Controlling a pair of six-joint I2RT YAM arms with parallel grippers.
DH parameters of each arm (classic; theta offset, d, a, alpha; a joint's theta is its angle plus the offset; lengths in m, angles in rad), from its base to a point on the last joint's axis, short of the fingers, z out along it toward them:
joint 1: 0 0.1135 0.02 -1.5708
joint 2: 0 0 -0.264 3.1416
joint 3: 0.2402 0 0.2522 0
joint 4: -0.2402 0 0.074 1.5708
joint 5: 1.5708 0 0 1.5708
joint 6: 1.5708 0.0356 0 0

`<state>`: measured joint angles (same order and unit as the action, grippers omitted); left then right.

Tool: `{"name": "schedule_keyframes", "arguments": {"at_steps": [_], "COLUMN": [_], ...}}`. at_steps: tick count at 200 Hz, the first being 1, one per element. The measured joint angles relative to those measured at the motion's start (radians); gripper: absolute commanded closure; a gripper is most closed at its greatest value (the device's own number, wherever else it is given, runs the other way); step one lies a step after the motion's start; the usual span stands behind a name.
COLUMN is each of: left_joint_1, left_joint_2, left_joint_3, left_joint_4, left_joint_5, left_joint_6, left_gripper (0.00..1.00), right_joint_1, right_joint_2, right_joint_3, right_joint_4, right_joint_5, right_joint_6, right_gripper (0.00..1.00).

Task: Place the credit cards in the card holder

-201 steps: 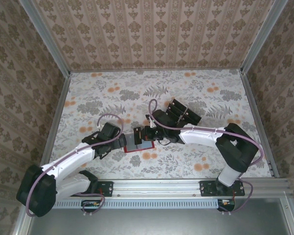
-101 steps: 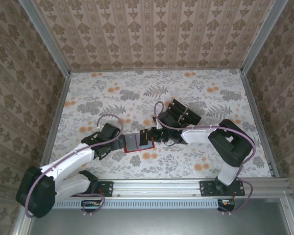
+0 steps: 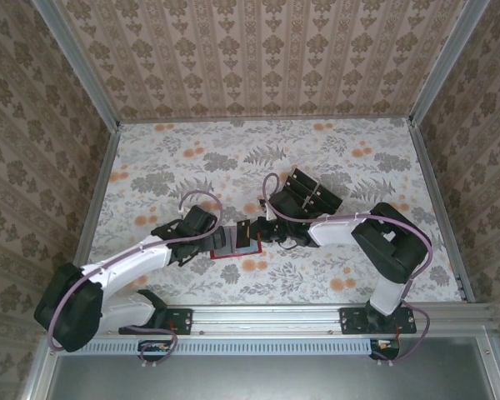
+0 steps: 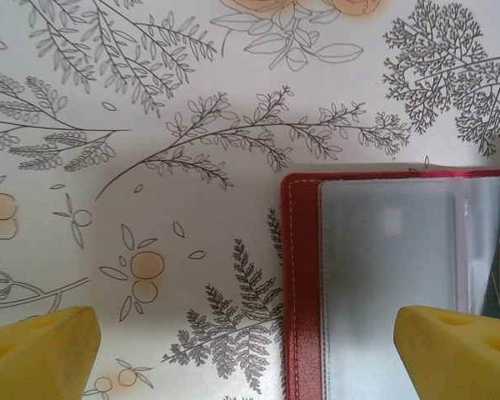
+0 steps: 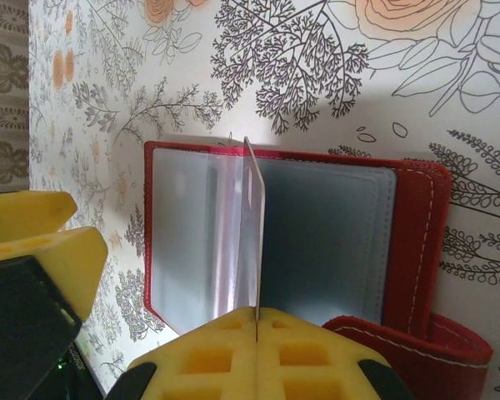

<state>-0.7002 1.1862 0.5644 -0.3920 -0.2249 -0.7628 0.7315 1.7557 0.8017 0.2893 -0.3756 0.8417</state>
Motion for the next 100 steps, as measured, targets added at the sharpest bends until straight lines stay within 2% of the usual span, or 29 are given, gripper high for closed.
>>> {"name": "schedule_keyframes", "arguments": {"at_steps": [100], "left_joint_1": [-0.025], "left_joint_2": [0.095], "left_joint_3": [0.0], "left_joint_4": [0.04], "left_joint_5": [-0.025], "left_joint_6": [0.0], "left_gripper": [0.0], "right_joint_1": [-0.001], "right_joint_2": [0.0], "right_joint_3": [-0.012], "right_joint_4": [0.015], "right_joint_5": [0.0], "right_joint_6": [0.011], "right_gripper": [1.0]}}
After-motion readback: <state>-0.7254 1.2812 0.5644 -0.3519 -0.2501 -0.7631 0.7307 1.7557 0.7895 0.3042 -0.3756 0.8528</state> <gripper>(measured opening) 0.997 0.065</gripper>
